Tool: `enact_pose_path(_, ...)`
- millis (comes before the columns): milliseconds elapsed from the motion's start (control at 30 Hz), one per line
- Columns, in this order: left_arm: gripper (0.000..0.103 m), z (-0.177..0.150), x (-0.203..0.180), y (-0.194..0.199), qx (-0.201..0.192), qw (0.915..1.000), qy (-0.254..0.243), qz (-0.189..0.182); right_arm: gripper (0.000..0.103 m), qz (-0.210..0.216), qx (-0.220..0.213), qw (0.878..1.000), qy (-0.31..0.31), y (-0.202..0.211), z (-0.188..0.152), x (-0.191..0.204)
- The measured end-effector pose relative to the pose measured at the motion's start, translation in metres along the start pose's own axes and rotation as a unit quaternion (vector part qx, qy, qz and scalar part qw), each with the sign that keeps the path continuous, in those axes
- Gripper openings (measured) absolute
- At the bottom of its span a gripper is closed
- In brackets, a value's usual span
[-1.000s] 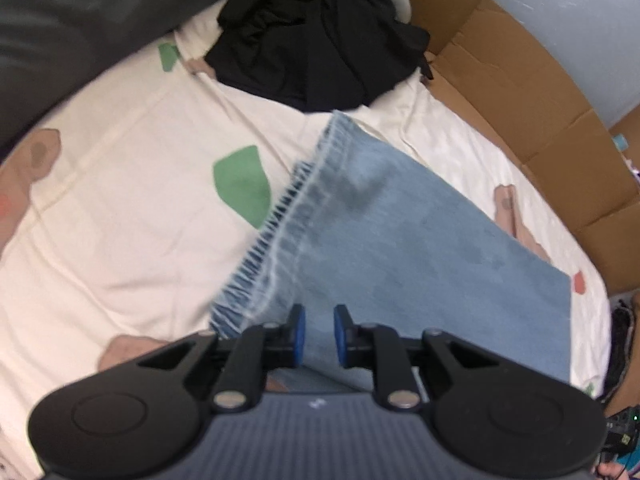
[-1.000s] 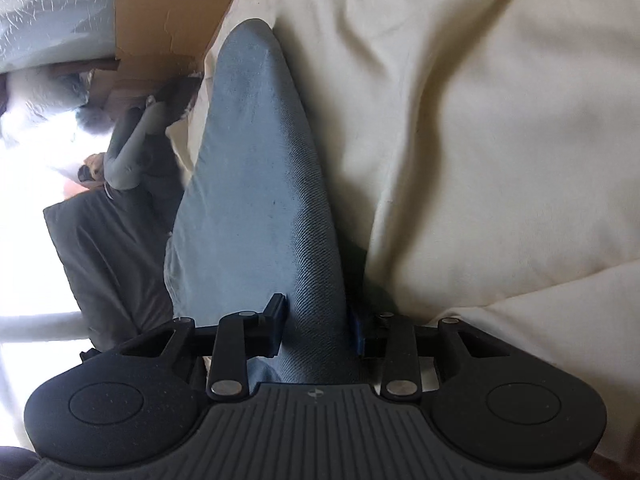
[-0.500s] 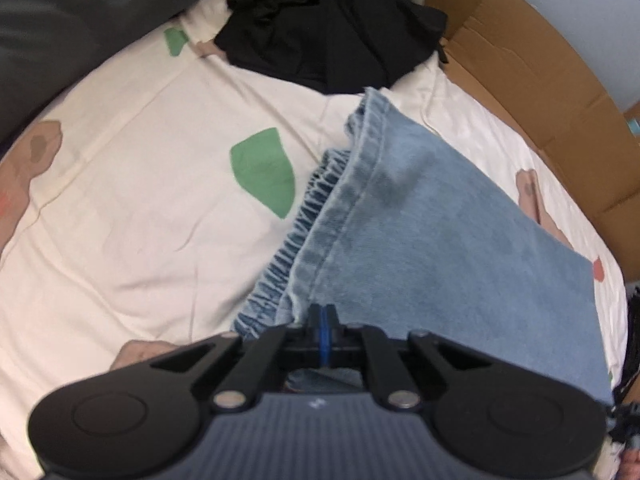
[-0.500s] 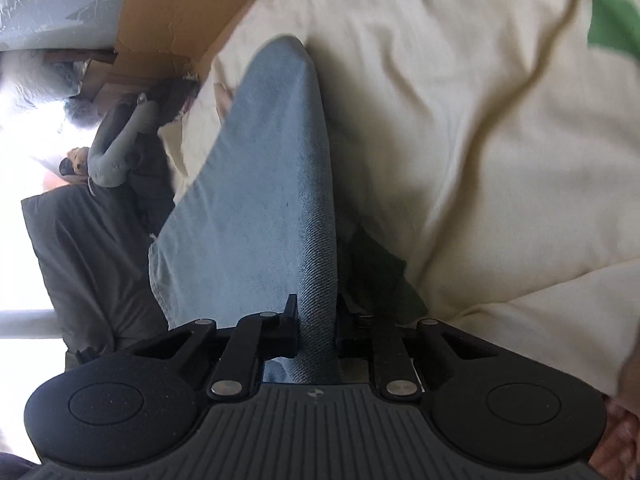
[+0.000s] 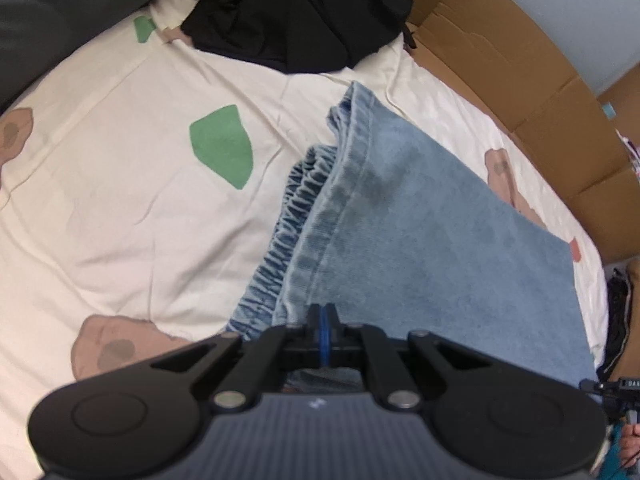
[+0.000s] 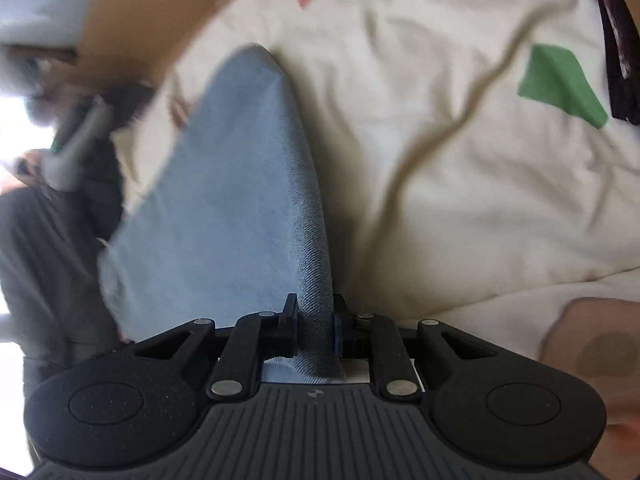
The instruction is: Fold clothes
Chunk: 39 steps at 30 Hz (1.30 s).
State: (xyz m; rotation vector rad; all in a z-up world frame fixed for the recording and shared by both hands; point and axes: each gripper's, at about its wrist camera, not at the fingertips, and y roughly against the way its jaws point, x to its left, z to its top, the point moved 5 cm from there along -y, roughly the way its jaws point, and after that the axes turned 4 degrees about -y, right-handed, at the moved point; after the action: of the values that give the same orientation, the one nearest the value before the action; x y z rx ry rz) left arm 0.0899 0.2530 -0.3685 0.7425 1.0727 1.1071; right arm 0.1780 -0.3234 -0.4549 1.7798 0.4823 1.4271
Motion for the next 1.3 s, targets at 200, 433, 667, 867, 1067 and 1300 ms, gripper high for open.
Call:
enact_pose_path(200, 0.003, -0.004, 0.002, -0.007, -0.009, 0.9997, -0.020, 0.007, 0.028, -0.067, -0.028, 0.997, 0.038, 0.025, 0.012, 0.014)
enact_pose_path(433, 0.037, -0.002, -0.006, 0.034, -0.045, 0.9988, -0.015, 0.016, 0.034, -0.060, -0.051, 0.994, 0.077, 0.031, 0.012, 0.042)
enact_pose_path(667, 0.044, -0.013, 0.015, 0.034, -0.044, 0.9978, 0.048, -0.002, 0.037, -0.060, -0.024, 0.991, 0.116, 0.004, -0.009, 0.076)
enact_pose_path(867, 0.044, -0.032, 0.026, 0.018, -0.029, 0.9921, 0.118, -0.032, 0.046, -0.069, 0.006, 0.984, 0.166, -0.019, -0.028, 0.109)
enact_pose_path(1067, 0.044, -0.041, 0.031, 0.015, -0.044, 0.9831, 0.167, -0.060, 0.046, -0.074, 0.041, 0.966, 0.245, -0.043, -0.045, 0.152)
enact_pose_path(1300, 0.039, -0.042, 0.034, 0.021, -0.075, 0.9767, 0.185, -0.078, 0.046, -0.071, 0.071, 0.936, 0.338, -0.080, -0.050, 0.221)
